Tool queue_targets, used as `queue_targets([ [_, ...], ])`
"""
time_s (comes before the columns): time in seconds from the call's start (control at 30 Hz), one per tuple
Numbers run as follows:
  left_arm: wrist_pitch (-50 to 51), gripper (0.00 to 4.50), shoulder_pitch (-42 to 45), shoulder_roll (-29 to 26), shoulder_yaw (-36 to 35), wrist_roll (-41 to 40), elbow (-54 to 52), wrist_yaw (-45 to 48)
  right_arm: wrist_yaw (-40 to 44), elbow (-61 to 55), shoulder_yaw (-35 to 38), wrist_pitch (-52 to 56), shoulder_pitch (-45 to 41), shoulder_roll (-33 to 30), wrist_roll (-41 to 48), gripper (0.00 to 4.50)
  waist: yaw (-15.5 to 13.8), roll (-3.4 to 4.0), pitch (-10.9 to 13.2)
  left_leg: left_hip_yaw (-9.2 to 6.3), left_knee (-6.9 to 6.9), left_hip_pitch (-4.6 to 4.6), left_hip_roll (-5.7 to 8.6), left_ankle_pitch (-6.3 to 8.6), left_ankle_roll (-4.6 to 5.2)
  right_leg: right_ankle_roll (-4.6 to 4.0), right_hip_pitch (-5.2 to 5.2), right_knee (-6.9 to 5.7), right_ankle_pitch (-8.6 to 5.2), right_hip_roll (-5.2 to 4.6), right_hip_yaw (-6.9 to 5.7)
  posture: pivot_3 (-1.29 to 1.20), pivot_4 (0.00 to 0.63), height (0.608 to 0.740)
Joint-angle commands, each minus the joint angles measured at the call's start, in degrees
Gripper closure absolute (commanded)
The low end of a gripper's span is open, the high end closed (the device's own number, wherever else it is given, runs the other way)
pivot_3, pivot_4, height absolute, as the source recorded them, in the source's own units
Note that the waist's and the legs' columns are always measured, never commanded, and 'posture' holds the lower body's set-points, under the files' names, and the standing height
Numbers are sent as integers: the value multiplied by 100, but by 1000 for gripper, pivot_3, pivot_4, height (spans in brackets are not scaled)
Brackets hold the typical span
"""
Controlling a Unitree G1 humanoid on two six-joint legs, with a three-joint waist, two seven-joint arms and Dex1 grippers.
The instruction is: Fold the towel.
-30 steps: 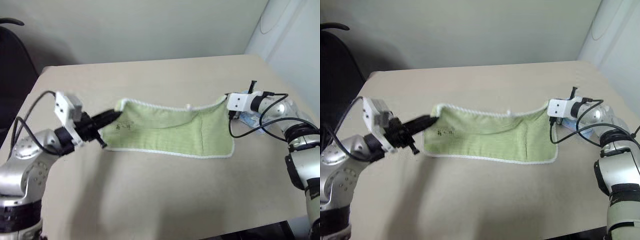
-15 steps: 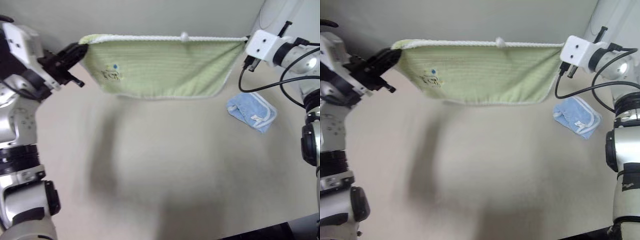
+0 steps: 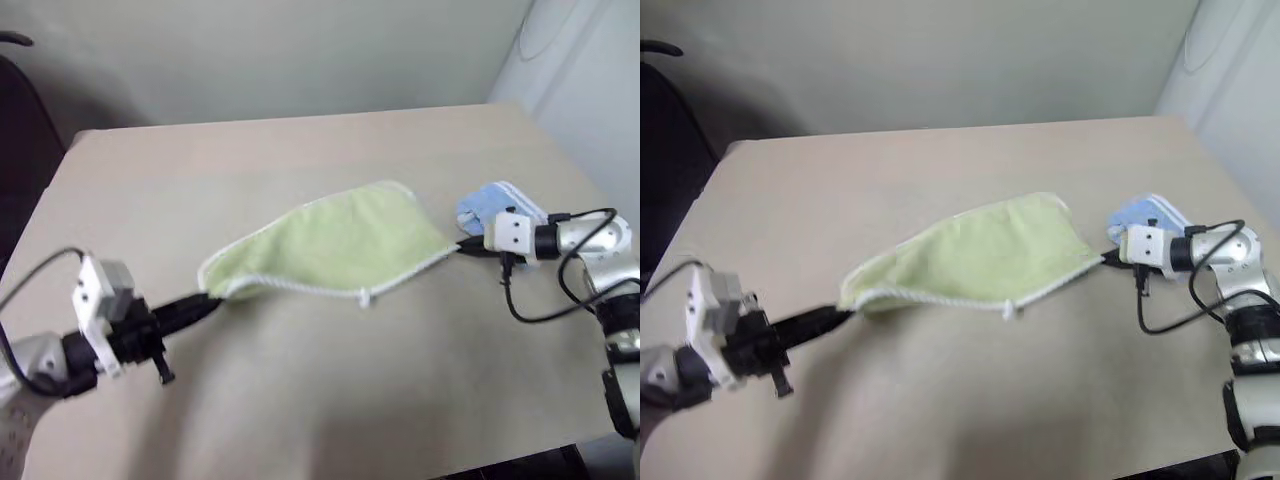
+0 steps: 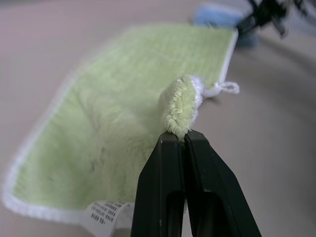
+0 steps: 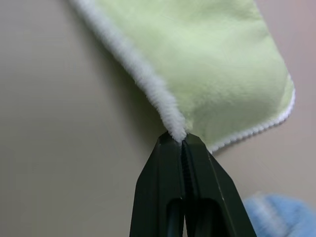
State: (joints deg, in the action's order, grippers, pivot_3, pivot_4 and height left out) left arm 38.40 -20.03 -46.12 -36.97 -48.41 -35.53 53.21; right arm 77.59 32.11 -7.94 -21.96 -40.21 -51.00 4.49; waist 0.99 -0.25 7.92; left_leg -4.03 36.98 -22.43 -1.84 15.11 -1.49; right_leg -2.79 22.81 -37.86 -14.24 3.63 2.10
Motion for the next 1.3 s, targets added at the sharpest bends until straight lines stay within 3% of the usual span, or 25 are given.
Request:
queue_targets([
  [0.03, -136, 4455, -508, 98, -234, 151, -361, 16, 393, -756, 244, 562, 200, -318, 410, 4500, 10, -2, 2, 0, 2, 36, -2, 3, 8, -5, -28, -10, 2, 2, 0, 0, 150, 740],
  [0.13, -253, 4455, -791, 178, -255, 258, -238, 61, 531, -763, 219, 665, 204, -423, 357, 4500, 23, 0, 4, -2, -8, 165, -3, 5, 26, -17, -154, -6, -15, 3, 1, 0, 150, 740],
  [0.23, -278, 4455, -758, 235, -221, 309, 35, -25, 477, -309, 164, 535, -110, -310, 176, 4500, 16, 0, 3, -5, -3, 212, 2, 10, 34, 2, -207, -4, -33, 3, 9, 0, 150, 740],
  [0.47, -65, 4455, 164, 225, 49, -89, 604, -306, 58, 1477, -302, -322, -1495, 532, -660, 4500, 19, 6, -1, 0, 1, 180, 7, 29, 55, 11, -167, -7, -27, 4, 28, 0, 150, 740],
  [0.73, -110, 4455, 1218, 153, 407, 353, 1738, -702, -2259, 3725, -1122, -828, -3202, 1573, -2337, 4500, 24, 17, 0, -5, -16, 124, 6, 25, 44, -6, -93, -22, -18, 6, 29, 0, 150, 740],
  [0.97, -381, 4455, 1394, 216, 543, 815, 2299, -761, -3458, 4371, -1405, -416, -3740, 2171, -3043, 4500, 22, 15, -1, -7, -23, 77, 6, 17, 29, -17, -38, -25, -12, 6, 28, 0, 150, 740],
  [1.3, -465, 4455, 1199, 329, 579, 1043, 2495, -758, -4202, 4534, -1501, -203, -3833, 2645, -3476, 4500, 27, 15, -1, -10, -27, 44, 6, 0, -1, -24, 0, -31, -7, 6, 25, 0, 150, 740],
])
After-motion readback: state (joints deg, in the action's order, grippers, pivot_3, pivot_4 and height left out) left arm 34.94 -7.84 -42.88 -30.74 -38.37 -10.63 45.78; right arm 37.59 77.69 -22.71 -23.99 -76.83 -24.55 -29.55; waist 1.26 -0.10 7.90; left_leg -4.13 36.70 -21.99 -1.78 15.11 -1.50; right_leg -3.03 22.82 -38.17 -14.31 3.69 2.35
